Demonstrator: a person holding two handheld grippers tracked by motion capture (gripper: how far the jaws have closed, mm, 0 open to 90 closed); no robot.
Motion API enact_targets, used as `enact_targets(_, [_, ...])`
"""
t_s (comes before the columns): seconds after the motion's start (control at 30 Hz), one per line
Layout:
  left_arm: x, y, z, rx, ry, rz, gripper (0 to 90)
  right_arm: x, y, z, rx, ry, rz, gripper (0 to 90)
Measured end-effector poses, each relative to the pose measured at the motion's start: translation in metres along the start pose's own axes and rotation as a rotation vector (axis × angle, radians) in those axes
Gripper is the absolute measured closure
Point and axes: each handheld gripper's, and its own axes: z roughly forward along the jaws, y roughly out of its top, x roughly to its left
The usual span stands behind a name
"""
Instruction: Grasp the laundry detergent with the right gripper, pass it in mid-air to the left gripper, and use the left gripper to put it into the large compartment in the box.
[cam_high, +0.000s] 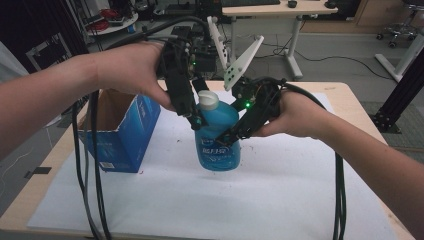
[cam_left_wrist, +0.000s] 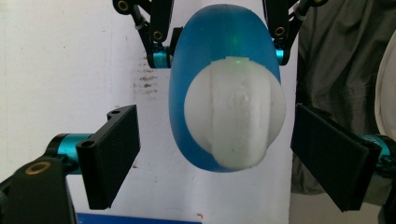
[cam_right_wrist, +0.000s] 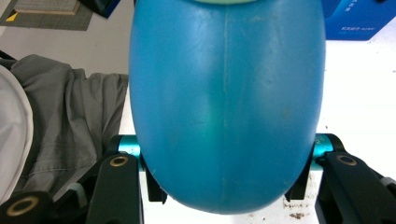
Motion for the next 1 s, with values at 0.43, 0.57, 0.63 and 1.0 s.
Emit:
enact_targets(0.43, [-0.003, -0.001, 0.012, -0.005, -0.014, -0.011, 15.9, 0.001, 0.000, -0.001, -0.008, 0.002, 0.001, 46.6])
enact_targets(0.57, [-0.003, -0.001, 0.015, -0.010, -0.020, -0.021, 15.9, 0.000, 0.000, -0.001, -0.003, -0.018, -0.011, 46.5])
enact_targets(0.63, [-0.003, -0.001, 0.015, -0.011, -0.017, -0.025, 15.9, 0.001, 0.000, -0.001, -0.006, -0.019, -0.013, 46.6])
enact_targets(1.0, [-0.006, 0.000, 0.017, -0.020, -0.013, -0.037, 16.1, 0.001, 0.001, -0.003, -0.002, -0.013, -0.019, 46.5])
